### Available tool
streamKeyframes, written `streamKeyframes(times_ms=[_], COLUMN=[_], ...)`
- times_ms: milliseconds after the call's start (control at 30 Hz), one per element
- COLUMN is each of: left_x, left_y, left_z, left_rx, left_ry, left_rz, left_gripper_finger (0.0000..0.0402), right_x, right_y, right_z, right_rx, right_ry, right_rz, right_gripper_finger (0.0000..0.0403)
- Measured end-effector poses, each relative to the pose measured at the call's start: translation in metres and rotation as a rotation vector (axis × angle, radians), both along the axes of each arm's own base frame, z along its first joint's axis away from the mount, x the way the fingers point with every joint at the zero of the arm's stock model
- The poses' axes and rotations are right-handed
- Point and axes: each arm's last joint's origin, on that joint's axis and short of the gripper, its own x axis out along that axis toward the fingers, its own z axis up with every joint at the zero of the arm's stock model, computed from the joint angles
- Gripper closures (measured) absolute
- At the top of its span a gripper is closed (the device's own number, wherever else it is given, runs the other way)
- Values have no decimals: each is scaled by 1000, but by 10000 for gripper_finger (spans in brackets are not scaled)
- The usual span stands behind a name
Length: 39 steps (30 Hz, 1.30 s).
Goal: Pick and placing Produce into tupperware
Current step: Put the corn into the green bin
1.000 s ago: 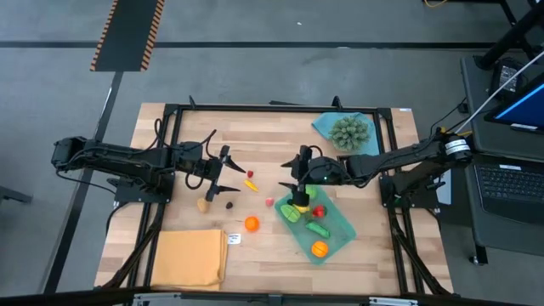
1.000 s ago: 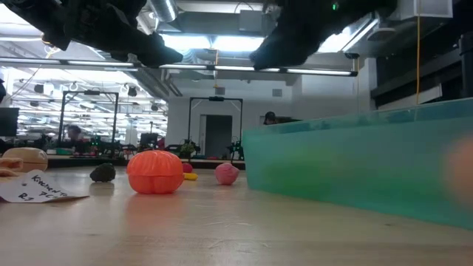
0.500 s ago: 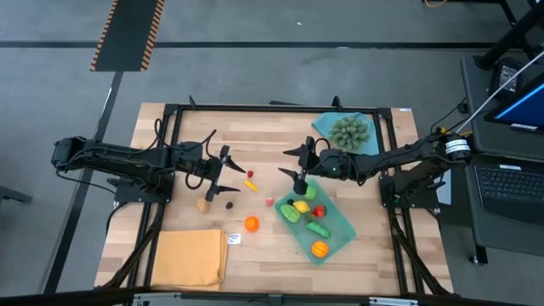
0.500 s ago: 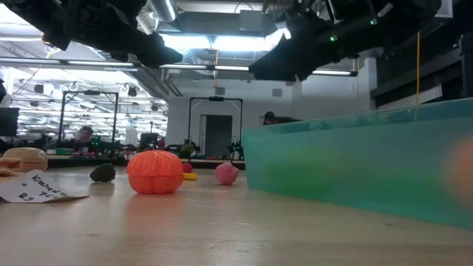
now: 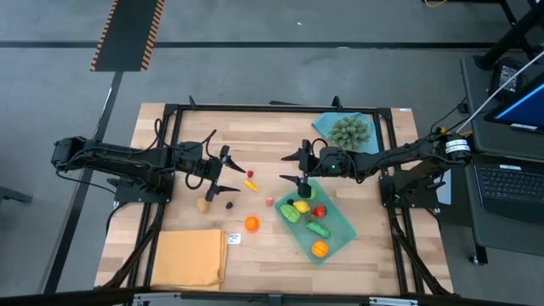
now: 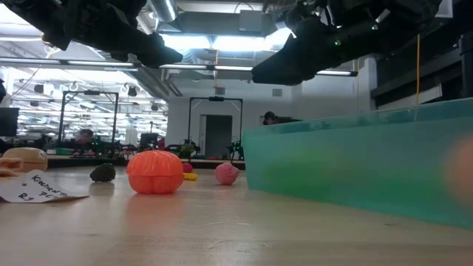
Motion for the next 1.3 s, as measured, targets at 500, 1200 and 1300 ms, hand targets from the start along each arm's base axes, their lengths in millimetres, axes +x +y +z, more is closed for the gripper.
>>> streamKeyframes(times_ms=[500,1200,1300], left_x=[0,2,2], left_y=[0,0,0], left_z=[1,4,4], left_rx=[28,-83,-85], left_ry=[-14,-26,-19], left_rz=[-8,108,112], left_gripper_finger=[115,115,115], right_x=[0,-1,-1], right_y=[-2,-8,-10], right_z=[-1,-1,-1], right_rx=[-11,-17,-21], right_ry=[11,12,13], right_rz=[-6,-25,-31], right_gripper_finger=[125,125,125])
